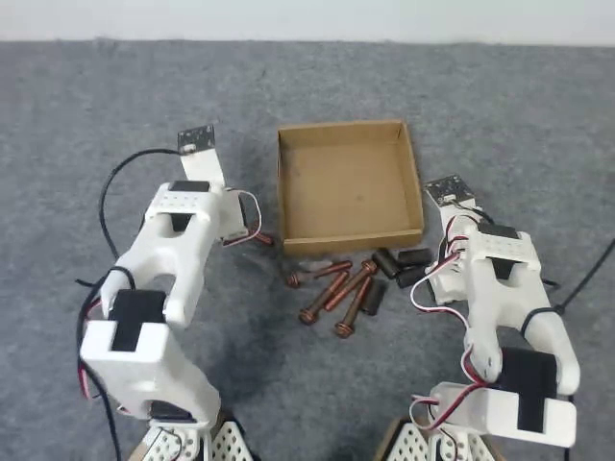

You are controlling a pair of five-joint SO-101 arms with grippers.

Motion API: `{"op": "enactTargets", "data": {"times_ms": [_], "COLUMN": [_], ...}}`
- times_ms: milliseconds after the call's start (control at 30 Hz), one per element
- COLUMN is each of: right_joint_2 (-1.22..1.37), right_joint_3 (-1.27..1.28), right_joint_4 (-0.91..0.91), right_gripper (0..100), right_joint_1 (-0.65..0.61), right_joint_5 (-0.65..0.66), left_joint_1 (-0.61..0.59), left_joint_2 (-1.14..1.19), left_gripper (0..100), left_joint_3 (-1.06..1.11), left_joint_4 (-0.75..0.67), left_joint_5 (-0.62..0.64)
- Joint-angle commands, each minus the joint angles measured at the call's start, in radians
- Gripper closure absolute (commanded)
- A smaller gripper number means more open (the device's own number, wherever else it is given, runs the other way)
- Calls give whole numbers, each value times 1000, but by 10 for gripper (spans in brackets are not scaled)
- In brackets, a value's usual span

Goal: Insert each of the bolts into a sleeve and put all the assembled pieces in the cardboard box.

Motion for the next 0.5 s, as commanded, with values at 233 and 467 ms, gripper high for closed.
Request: {"op": "enactTargets", "data": {"times_ms": [233,467], "right_joint_2": [-8,-7], "right_joint_3": [-44,-46], "right_joint_4": [5,5], "right_gripper": [992,992], "right_joint_1": [-10,-10], "right_joint_5": [15,15], "left_joint_1": [6,34], "left_joint_2": [-114,-118], "left_gripper": [985,844], "left_joint_3": [-84,-82], "left_joint_4": [38,58], "left_joint_5": [345,428]}}
